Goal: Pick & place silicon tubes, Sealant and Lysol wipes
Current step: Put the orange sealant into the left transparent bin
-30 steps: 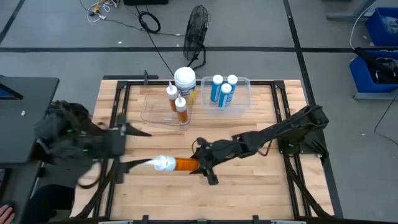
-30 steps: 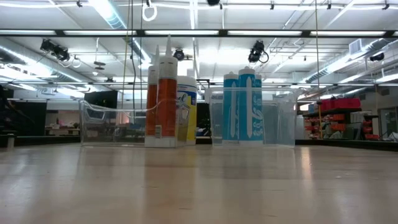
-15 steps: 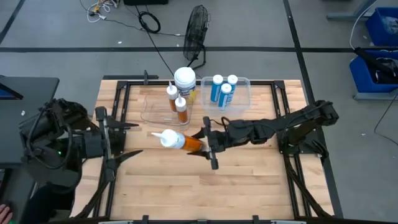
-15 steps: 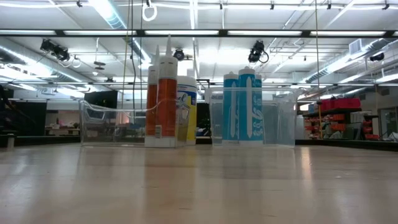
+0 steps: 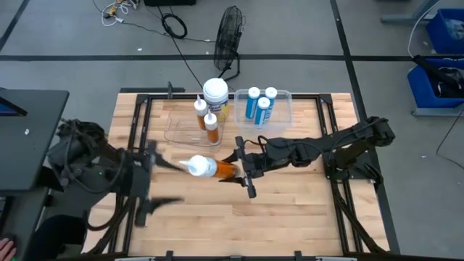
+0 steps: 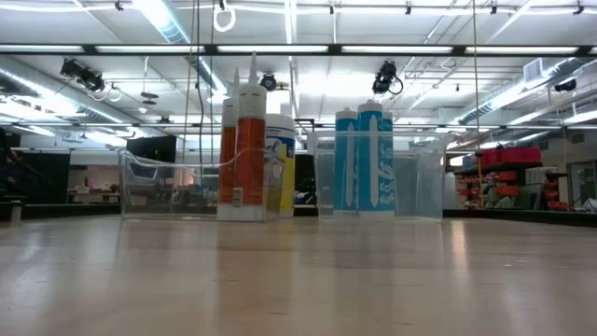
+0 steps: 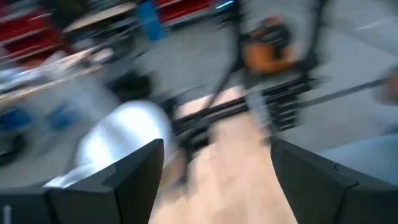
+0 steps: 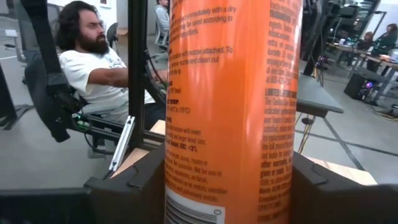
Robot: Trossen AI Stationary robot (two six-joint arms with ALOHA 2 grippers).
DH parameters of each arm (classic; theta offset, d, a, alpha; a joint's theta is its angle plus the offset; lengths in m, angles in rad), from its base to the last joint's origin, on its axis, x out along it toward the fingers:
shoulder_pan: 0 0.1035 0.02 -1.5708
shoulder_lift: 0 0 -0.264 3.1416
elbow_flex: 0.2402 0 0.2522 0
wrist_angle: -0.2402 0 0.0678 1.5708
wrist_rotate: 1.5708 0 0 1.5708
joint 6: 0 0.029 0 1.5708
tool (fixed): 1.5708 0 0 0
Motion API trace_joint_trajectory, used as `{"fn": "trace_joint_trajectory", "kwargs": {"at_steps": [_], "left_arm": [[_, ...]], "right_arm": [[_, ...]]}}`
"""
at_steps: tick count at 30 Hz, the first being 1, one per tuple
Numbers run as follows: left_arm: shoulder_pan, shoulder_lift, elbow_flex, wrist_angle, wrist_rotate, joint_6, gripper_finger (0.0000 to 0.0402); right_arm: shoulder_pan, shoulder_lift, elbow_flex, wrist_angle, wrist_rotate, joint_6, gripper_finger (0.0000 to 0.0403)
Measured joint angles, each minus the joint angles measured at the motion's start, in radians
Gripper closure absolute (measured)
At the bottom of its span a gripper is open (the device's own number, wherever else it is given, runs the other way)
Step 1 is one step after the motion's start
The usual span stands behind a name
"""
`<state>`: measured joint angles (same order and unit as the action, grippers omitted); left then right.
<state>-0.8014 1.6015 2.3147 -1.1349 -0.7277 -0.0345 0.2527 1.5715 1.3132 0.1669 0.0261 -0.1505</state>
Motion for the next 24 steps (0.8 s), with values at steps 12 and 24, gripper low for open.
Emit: {"fn": "trace_joint_trajectory", "kwargs": {"at_steps": [12, 24], "left_arm": [[0.01, -0.002, 0.0, 0.21, 0.179, 0.279, 0.011], [0.236, 0.007, -0.086, 0.358, 0.611, 0.32, 0.011]], "right_arm": [[0.076, -0.042, 0.0, -0.019, 0.078, -0.072, 0.0194], [0.111, -0.192, 0.0, -0.088, 0.15, -0.099, 0.0194]]}}
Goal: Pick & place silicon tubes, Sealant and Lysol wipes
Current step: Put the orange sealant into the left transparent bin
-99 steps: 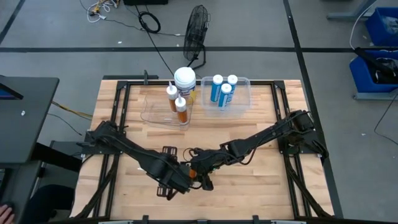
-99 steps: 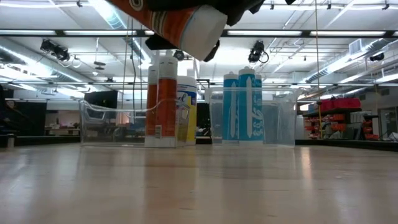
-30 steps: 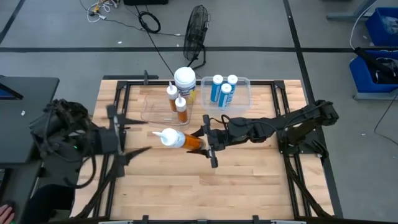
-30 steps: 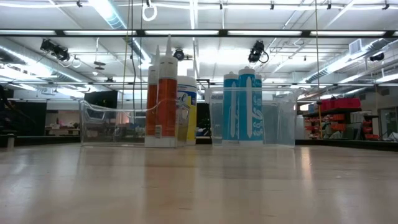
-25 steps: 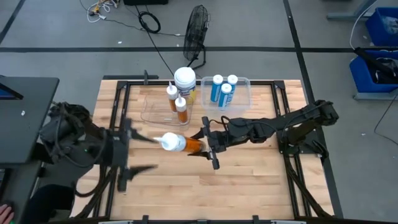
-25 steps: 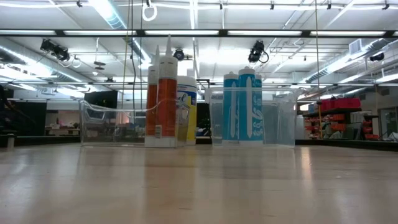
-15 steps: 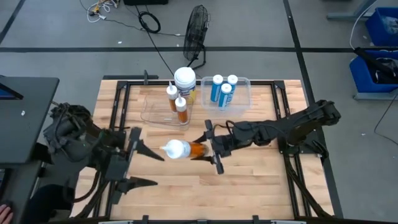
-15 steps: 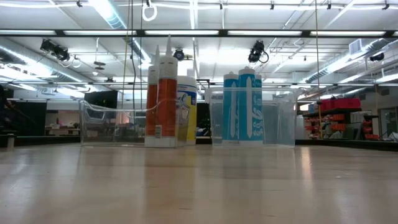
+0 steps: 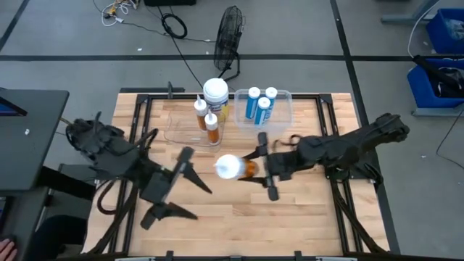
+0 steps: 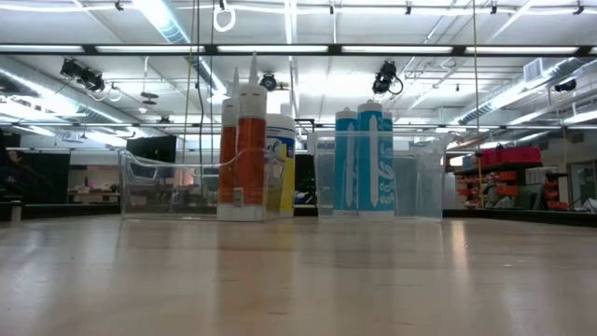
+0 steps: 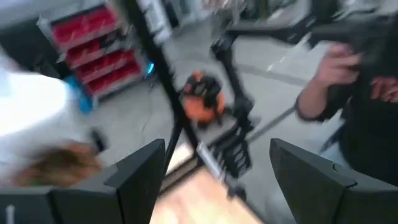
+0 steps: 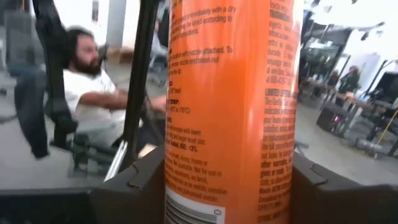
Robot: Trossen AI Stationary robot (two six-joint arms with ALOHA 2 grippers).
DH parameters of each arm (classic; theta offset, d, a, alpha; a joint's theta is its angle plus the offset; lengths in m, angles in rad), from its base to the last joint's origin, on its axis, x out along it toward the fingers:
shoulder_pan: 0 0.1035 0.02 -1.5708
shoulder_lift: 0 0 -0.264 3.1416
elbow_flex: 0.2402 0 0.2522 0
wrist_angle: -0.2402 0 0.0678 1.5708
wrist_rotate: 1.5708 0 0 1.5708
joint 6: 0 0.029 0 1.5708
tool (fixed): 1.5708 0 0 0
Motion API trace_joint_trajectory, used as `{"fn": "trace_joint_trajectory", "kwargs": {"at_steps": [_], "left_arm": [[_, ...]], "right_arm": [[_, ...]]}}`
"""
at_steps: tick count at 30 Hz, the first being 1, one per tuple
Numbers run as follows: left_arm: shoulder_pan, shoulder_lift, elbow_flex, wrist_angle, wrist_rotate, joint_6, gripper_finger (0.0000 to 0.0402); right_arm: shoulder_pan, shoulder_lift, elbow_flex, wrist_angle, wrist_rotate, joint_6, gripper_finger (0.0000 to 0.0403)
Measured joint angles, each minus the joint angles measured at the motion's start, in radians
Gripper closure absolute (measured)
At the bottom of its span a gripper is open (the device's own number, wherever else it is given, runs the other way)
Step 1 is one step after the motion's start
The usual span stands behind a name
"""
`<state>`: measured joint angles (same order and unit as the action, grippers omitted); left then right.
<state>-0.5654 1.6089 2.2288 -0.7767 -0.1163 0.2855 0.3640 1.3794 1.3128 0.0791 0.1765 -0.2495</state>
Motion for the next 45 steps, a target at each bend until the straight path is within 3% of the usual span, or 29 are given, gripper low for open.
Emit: {"fn": "trace_joint_trajectory", "kwargs": {"at_steps": [2, 7, 12, 20, 25, 32, 45], "left_arm": [[0.034, -0.019, -0.087, 0.09, 0.073, 0.017, 0.011], [0.124, -0.096, -0.363, 0.23, 0.088, -0.018, 0.011], [0.232, -0.246, -0.718, 0.573, 0.213, -0.053, 0.011], [0.378, -0.535, -1.27, 1.11, 0.272, -0.13, 0.011], [0.437, -0.676, -1.508, 1.34, 0.27, -0.197, 0.011], [0.432, -0.75, -1.627, 1.36, 0.285, -0.271, 0.011], [0.426, -0.839, -1.63, 1.351, 0.254, -0.249, 0.011]], "right_arm": [[0.004, -0.036, 0.001, 0.0, 0.023, -0.001, 0.0194], [0.02, -0.099, 0.002, -0.099, 0.072, -0.012, 0.0194], [0.047, -0.102, 0.001, -0.134, 0.073, -0.014, 0.0194], [0.054, -0.053, 0.0, -0.139, 0.075, 0.026, 0.0194], [0.025, 0.028, 0.0, -0.12, 0.062, 0.086, 0.0194], [-0.039, 0.165, -0.001, -0.057, 0.067, 0.138, 0.0194], [-0.128, 0.299, -0.001, -0.023, 0.067, 0.252, 0.0194]]}}
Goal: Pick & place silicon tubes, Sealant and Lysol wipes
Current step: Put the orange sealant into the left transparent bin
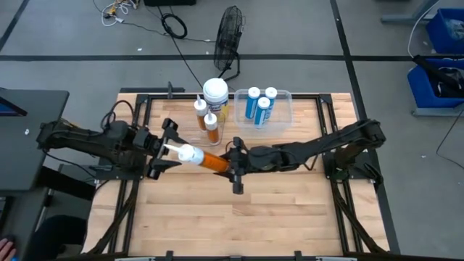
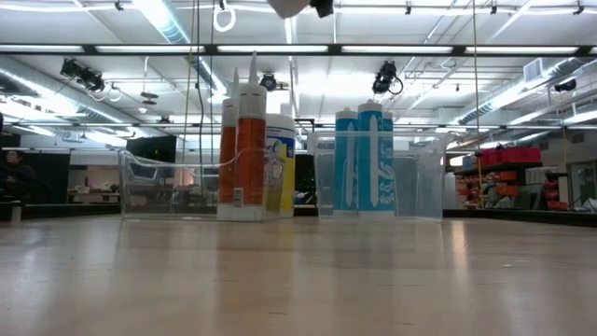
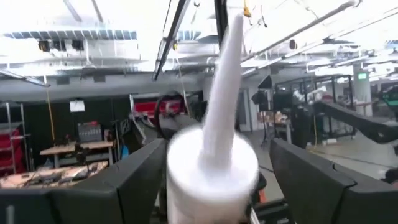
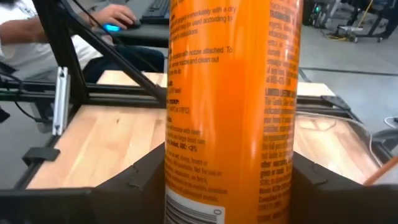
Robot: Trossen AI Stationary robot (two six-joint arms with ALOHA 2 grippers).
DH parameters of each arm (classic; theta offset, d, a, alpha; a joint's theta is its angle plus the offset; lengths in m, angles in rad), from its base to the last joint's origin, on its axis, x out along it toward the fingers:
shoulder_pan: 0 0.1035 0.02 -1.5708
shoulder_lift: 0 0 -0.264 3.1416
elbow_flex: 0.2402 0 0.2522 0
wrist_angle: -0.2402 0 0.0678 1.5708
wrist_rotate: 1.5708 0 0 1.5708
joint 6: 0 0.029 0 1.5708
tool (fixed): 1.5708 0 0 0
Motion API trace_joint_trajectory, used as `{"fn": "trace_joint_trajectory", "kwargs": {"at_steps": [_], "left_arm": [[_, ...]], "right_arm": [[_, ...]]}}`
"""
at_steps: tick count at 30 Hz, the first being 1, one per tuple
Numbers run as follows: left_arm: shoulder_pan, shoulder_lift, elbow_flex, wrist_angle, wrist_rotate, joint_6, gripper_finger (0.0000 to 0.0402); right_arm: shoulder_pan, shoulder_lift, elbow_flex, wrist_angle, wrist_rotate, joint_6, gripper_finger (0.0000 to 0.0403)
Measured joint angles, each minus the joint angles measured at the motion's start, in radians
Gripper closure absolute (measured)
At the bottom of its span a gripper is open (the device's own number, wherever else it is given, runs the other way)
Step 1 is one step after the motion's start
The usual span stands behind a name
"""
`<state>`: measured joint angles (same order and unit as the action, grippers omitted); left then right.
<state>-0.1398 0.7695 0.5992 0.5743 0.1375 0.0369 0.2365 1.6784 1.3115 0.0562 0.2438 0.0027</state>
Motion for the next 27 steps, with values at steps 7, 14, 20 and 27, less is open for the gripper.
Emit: {"fn": "trace_joint_trajectory", "kwargs": {"at_steps": [7, 14, 20, 27], "left_arm": [[0.002, -0.035, 0.001, -0.008, -0.008, -0.001, 0.0111], [0.002, -0.031, 0.001, -0.046, -0.068, -0.006, 0.0166], [0.001, -0.038, 0.001, -0.048, -0.069, -0.008, 0.0267], [0.002, -0.039, 0.001, -0.041, -0.067, 0.004, 0.0341]], "right_arm": [[-0.015, 0.033, 0.0, 0.017, 0.002, 0.005, 0.0194], [-0.018, 0.033, 0.0, 0.013, 0.001, -0.003, 0.0194], [-0.02, 0.033, 0.001, 0.005, 0.005, 0.008, 0.0194], [-0.021, 0.033, 0.001, 0.001, 0.005, 0.014, 0.0194]]}}
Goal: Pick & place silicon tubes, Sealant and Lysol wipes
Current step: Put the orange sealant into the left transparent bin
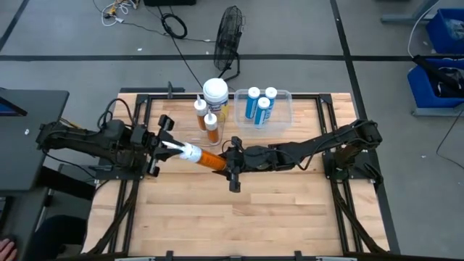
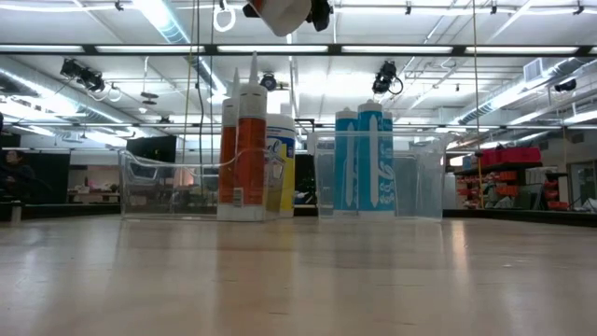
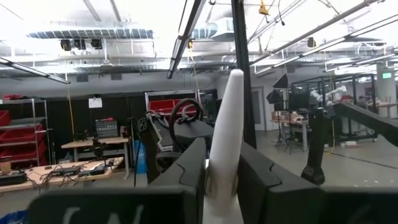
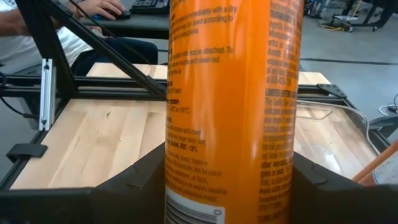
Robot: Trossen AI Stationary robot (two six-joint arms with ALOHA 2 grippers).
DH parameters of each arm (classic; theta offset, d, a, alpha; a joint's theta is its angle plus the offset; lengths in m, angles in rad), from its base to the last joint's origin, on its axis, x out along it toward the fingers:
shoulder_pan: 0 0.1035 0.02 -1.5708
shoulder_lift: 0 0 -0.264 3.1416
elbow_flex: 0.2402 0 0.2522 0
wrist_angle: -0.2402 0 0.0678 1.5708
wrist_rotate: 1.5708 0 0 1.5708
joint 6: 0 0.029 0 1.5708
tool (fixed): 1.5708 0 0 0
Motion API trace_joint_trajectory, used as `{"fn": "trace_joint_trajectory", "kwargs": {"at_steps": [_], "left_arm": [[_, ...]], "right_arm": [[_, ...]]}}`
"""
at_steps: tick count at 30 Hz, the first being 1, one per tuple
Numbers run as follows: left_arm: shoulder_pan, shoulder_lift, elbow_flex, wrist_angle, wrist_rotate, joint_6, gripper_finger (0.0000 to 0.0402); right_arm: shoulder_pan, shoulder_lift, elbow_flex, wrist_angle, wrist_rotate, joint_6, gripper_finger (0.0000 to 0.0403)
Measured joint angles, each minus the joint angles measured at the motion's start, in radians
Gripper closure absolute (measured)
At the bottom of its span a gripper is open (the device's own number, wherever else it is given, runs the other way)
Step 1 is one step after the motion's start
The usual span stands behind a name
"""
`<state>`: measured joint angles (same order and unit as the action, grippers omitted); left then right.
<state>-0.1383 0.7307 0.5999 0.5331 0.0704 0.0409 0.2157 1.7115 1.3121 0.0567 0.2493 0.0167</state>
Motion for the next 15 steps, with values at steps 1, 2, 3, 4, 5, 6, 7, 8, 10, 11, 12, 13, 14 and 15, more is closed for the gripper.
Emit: {"fn": "trace_joint_trajectory", "kwargs": {"at_steps": [1, 2, 3, 4, 5, 6, 7, 8, 10, 11, 12, 13, 14, 15], "left_arm": [[0.0, 0.0, 0.0, 0.0, 0.0, 0.0, 0.0341], [0.0, 0.0, 0.0, 0.0, 0.0, 0.0, 0.0341], [0.0, 0.0, 0.0, 0.001, 0.0, 0.0, 0.0341], [0.0, 0.0, 0.0, 0.0, 0.0, 0.0, 0.0341], [0.0, 0.0, 0.0, -0.001, 0.0, 0.002, 0.0341], [0.0, 0.0, 0.0, -0.001, -0.003, 0.004, 0.0341], [0.0, 0.0, 0.0, 0.0, -0.006, 0.005, 0.0341], [0.0, 0.0, 0.0, 0.002, -0.011, 0.006, 0.0341], [0.0, -0.006, 0.0, 0.0, -0.023, 0.008, 0.0341], [0.0, -0.01, 0.0, -0.006, -0.034, 0.012, 0.0342], [0.0, -0.013, 0.0, -0.01, -0.049, 0.017, 0.0342], [0.0, -0.014, 0.0, -0.014, -0.067, 0.02, 0.0342], [0.0, -0.017, 0.0, -0.023, -0.079, 0.02, 0.0342], [0.0, -0.022, -0.001, -0.032, -0.089, 0.019, 0.0342]], "right_arm": [[0.0, 0.0, 0.0, 0.001, -0.001, 0.002, 0.0194], [-0.001, 0.0, 0.0, 0.002, -0.003, 0.003, 0.0194], [-0.003, 0.0, 0.0, 0.003, -0.005, 0.003, 0.0194], [-0.005, 0.0, 0.0, 0.002, -0.006, 0.003, 0.0194], [-0.008, 0.0, 0.0, 0.0, -0.007, 0.004, 0.0194], [-0.012, 0.0, 0.0, -0.001, -0.009, 0.003, 0.0194], [-0.015, 0.0, 0.0, -0.003, -0.013, 0.003, 0.0194], [-0.019, -0.001, 0.0, -0.006, -0.014, 0.003, 0.0194], [-0.025, -0.002, 0.0, -0.014, -0.016, 0.014, 0.0192], [-0.028, -0.002, 0.0, -0.016, -0.016, 0.016, 0.0181], [-0.031, -0.002, 0.001, -0.022, -0.011, 0.022, 0.0165], [-0.034, -0.002, 0.001, -0.028, -0.002, 0.031, 0.0146], [-0.038, -0.002, 0.001, -0.03, 0.002, 0.038, 0.0129], [-0.041, -0.002, 0.001, -0.031, 0.002, 0.046, 0.0116]]}}
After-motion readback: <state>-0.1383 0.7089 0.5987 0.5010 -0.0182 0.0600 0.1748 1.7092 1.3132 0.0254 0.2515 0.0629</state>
